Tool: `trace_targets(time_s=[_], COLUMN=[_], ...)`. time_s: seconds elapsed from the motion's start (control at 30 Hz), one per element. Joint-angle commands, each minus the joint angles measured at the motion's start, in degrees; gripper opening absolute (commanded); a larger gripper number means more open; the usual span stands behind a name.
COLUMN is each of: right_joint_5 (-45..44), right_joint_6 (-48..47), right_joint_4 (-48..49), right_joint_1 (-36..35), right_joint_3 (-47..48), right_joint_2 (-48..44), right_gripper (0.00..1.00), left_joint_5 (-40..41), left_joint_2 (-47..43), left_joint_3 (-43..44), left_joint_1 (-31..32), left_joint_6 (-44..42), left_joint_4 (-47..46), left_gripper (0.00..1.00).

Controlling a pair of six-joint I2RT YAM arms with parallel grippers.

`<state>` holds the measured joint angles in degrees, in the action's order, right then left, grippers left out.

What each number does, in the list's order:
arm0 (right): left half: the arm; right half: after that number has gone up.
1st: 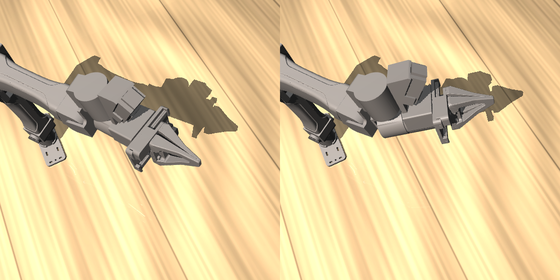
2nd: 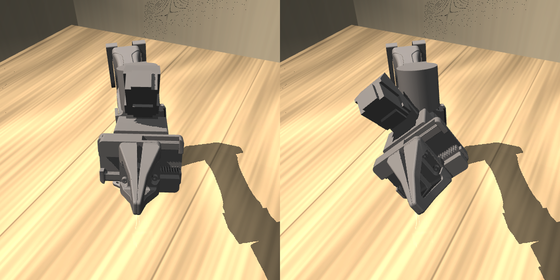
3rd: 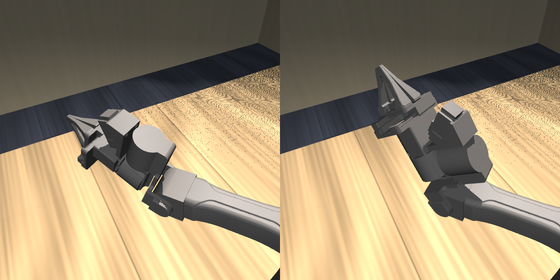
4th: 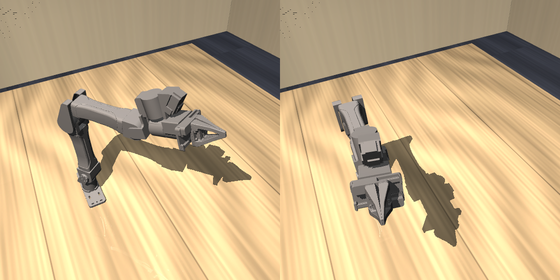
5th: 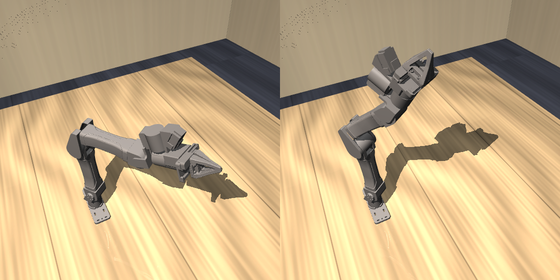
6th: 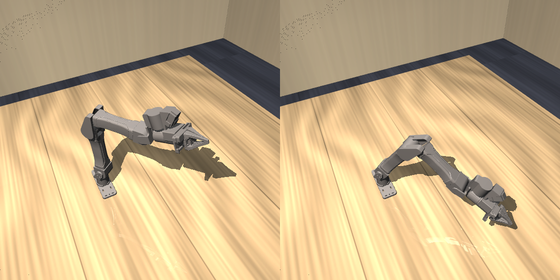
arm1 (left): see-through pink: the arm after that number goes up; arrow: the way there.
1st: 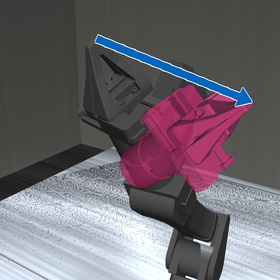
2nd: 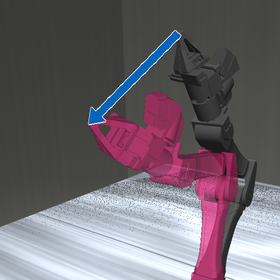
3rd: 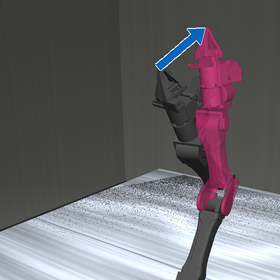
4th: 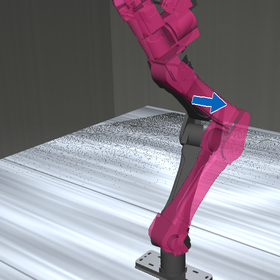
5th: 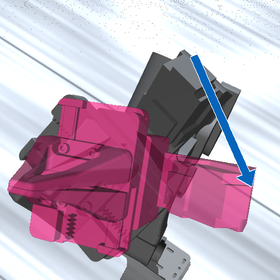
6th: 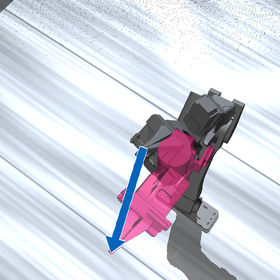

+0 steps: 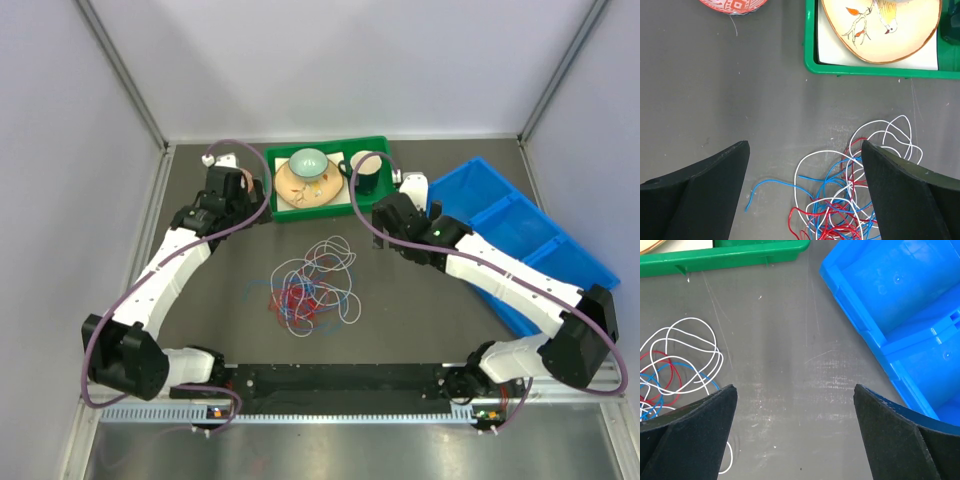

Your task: Untangle the cables

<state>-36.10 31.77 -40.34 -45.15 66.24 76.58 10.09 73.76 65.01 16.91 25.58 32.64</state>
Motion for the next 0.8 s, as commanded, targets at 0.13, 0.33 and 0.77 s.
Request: trace_targets(time_s=[0.13,0.33,0.77], right_joint_5=[0.6,6.0,17.6], right_joint_6=[0.2,-1.2,2.8], right_joint_4=[-0.2,3.1,11.3], right_joint_1=[-0.1,-0.1,-0.2], right_joint_3=[-0.5,-3.7,-23.0], right_joint_2=[-1.5,-2.6,-22.1], right_gripper=[0.99,0.99,0.99], left_joint_5=[-1.6,-2.5,2.9], left_joint_2=[-0.3,-0.7,2.4], left_joint_3=[-1.3,-1.7,-7.3], left_joint_1=[0.0,0.9,23.8], left_joint_6=[-1.4,-2.7,8.0], left_joint_4=[-1.0,0.3,6.9], left_gripper=[0.99,0.99,0.98])
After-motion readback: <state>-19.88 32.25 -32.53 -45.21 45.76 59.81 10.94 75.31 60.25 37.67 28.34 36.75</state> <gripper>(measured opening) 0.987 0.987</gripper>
